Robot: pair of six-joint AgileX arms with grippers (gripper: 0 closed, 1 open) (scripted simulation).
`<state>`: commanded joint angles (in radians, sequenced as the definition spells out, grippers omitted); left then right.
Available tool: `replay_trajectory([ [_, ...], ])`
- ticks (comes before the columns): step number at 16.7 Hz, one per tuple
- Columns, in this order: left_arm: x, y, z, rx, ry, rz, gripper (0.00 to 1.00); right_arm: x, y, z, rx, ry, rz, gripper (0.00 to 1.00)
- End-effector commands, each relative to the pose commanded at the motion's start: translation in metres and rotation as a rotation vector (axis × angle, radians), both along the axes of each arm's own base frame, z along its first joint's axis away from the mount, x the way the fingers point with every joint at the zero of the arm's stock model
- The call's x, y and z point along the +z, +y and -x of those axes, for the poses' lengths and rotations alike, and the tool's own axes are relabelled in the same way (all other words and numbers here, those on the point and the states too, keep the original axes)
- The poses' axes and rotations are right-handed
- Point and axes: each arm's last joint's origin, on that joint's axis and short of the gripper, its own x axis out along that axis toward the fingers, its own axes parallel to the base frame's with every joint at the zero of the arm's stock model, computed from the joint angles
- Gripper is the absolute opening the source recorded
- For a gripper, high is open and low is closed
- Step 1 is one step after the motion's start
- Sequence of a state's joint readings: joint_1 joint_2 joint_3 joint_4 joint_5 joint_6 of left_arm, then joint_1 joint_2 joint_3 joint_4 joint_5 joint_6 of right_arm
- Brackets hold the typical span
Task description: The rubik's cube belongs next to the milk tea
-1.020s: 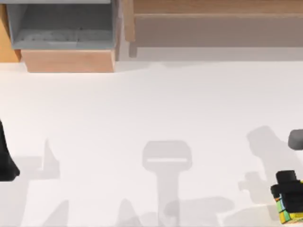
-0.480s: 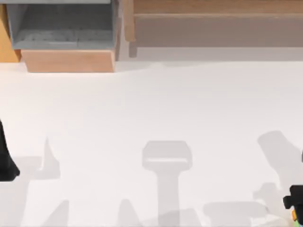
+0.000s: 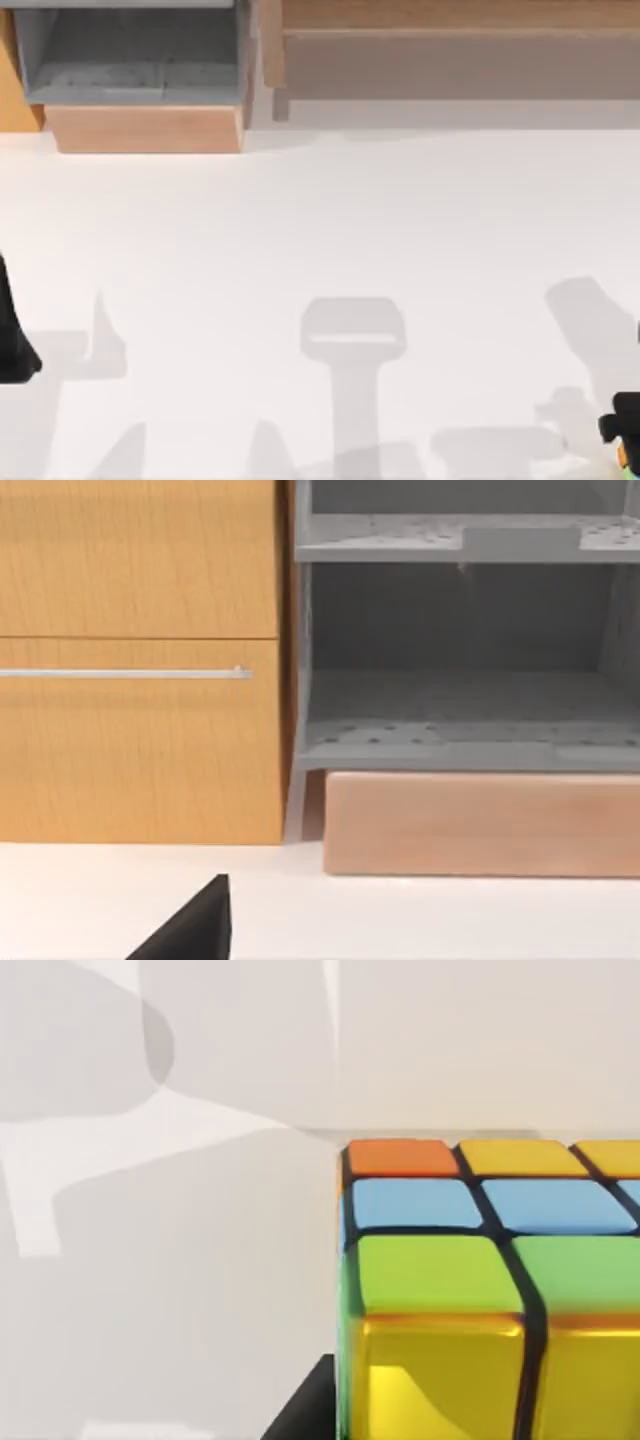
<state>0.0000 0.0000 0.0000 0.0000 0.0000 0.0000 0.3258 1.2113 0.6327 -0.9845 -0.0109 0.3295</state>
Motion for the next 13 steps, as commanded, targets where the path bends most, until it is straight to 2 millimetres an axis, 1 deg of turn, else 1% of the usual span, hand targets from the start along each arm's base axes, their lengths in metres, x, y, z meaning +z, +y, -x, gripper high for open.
replay_trajectory([
  [7,0.0,0.0,0.0,0.0,0.0,0.0,1.0,0.0,0.0,0.0,0.0,0.0,0.0,0.98],
  [8,0.0,0.0,0.0,0.0,0.0,0.0,1.0,0.0,0.0,0.0,0.0,0.0,0.0,1.0],
  [13,0.0,0.0,0.0,0.0,0.0,0.0,1.0,0.0,0.0,0.0,0.0,0.0,0.0,1.0],
])
